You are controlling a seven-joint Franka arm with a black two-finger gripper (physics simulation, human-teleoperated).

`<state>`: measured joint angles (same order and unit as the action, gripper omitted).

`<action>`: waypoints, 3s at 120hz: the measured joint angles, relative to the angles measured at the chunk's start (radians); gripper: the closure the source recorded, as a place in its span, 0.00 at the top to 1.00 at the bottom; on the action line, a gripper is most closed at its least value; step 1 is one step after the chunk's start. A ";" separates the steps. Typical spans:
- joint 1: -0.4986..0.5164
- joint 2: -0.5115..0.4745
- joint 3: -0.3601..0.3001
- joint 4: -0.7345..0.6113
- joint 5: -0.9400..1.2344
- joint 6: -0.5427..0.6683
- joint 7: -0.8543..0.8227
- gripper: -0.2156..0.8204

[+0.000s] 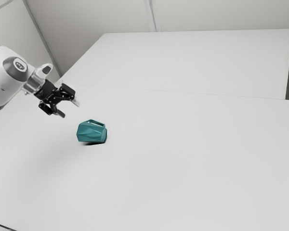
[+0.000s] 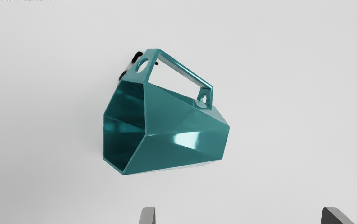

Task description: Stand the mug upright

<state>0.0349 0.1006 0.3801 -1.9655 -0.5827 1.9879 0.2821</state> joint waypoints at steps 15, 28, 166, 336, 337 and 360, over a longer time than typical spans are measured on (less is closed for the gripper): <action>-0.001 0.058 0.027 -0.011 -0.101 0.046 0.083 0.77; 0.009 0.119 0.042 -0.012 -0.174 0.066 0.157 0.77; 0.031 0.328 0.110 0.053 -0.533 -0.186 0.584 0.75; -0.032 0.217 0.066 0.101 -0.446 -0.169 0.554 0.05; -0.033 0.216 0.063 0.104 -0.436 -0.167 0.551 0.05; -0.045 0.216 0.006 0.174 -0.213 -0.098 0.463 0.05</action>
<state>-0.0098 0.3169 0.3864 -1.7913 -0.7961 1.8903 0.7450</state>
